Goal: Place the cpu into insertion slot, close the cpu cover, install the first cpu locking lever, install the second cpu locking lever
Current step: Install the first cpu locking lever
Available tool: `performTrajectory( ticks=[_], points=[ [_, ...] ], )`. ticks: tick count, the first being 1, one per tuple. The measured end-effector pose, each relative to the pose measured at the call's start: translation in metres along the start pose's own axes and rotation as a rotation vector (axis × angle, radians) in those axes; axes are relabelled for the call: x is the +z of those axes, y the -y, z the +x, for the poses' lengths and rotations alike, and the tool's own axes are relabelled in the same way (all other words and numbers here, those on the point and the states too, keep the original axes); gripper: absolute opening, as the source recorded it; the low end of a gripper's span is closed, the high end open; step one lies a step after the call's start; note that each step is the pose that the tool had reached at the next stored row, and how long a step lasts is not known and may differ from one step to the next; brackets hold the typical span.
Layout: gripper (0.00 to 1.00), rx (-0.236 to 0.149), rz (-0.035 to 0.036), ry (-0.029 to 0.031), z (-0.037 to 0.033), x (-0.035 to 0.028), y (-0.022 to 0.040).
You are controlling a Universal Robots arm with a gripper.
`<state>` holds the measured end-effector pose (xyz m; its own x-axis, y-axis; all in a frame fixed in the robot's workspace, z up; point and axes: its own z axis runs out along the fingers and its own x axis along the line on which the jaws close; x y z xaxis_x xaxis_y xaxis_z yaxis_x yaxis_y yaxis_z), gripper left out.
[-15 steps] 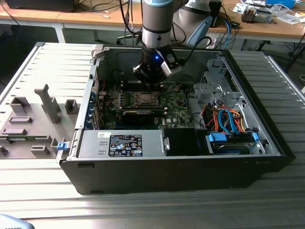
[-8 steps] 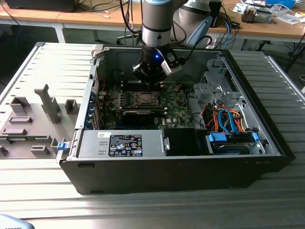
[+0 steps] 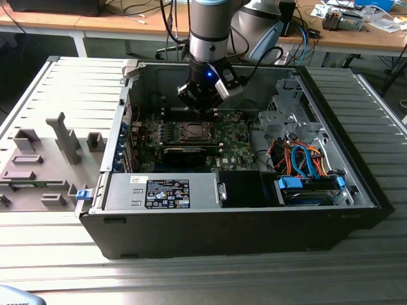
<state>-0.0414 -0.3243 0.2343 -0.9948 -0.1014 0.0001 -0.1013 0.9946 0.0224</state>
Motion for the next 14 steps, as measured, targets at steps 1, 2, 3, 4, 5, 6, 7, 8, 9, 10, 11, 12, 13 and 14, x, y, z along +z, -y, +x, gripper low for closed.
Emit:
performTrajectory(
  ticks=[1, 2, 3, 4, 5, 6, 7, 8, 9, 10, 11, 12, 13, 14],
  points=[
    [0.11, 0.000, -0.0001, 0.0001, 0.0000, -0.0002, 0.0000],
    [0.11, 0.000, 0.0000, 0.0000, 0.0000, -0.0005, 0.0000],
    [0.11, 0.000, 0.0000, 0.0000, 0.0000, -0.0005, 0.0000],
    [0.11, 0.000, 0.0000, 0.0000, 0.0000, -0.0006, 0.0000],
    [0.11, 0.000, 0.0001, -0.0001, 0.0000, -0.0007, 0.0000],
    [0.11, 0.000, 0.0002, -0.0001, 0.0000, -0.0012, 0.0000],
    [0.11, 0.000, 0.0001, -0.0001, 0.0000, -0.0018, 0.0000],
    [0.11, 0.000, 0.0000, 0.0000, 0.0000, -0.0026, -0.0001],
    [0.11, 0.000, 0.0001, -0.0001, 0.0000, -0.0033, -0.0001],
    [0.11, 0.000, 0.0000, 0.0000, 0.0000, -0.0037, -0.0001],
    [0.11, 0.000, 0.0001, -0.0001, 0.0000, -0.0044, -0.0001],
    [0.11, 0.000, 0.0006, -0.0001, 0.0000, -0.0051, -0.0001],
    [0.11, 0.000, 0.0007, -0.0001, 0.0000, -0.0057, -0.0001],
    [0.11, 0.000, 0.0008, -0.0001, 0.0000, -0.0063, -0.0001]
  ],
)
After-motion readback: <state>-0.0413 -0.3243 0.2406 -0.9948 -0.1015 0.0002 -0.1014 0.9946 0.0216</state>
